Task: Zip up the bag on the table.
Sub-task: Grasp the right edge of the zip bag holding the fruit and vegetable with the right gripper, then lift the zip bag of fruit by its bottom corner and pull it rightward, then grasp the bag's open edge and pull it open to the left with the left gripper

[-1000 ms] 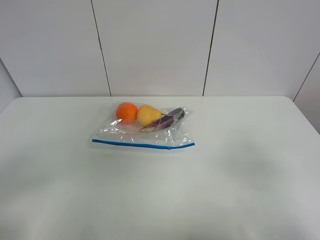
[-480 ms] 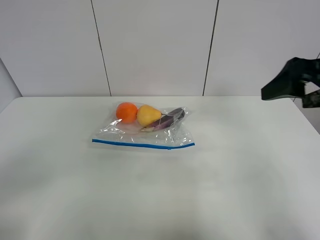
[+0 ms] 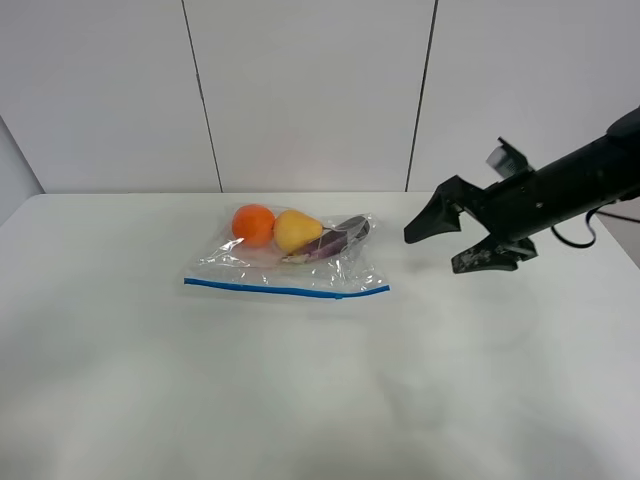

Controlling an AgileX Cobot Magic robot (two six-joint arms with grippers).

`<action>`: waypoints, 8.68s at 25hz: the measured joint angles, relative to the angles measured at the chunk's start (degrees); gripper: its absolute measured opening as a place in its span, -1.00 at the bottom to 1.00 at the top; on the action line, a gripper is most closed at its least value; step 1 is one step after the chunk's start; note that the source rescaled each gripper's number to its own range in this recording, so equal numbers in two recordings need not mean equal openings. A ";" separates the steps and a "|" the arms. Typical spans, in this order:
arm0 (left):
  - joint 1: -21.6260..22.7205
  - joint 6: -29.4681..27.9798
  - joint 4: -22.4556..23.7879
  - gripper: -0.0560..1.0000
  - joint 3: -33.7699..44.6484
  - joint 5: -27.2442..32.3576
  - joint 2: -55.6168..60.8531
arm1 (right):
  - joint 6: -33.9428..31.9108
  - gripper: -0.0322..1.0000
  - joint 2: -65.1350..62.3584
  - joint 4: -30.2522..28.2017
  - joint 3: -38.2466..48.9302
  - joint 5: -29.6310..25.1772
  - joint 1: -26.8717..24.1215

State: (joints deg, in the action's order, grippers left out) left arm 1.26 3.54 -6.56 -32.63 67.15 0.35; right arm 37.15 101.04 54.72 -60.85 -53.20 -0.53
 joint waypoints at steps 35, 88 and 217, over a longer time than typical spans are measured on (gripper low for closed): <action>0.00 0.00 0.00 1.00 0.00 0.00 0.00 | 3.84 0.49 26.15 4.48 -17.17 -4.62 4.77; 0.00 0.00 0.00 1.00 0.00 -0.02 0.00 | 8.45 -0.93 26.15 13.00 -17.25 -13.06 4.77; -30.61 158.47 -92.34 0.28 -28.62 -51.16 -109.35 | 8.99 -0.93 24.73 20.41 -17.25 -15.78 4.77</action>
State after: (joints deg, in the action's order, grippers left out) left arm -29.34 162.01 -98.90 -61.25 15.99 -108.99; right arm 46.13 125.77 75.13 -78.10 -68.98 4.24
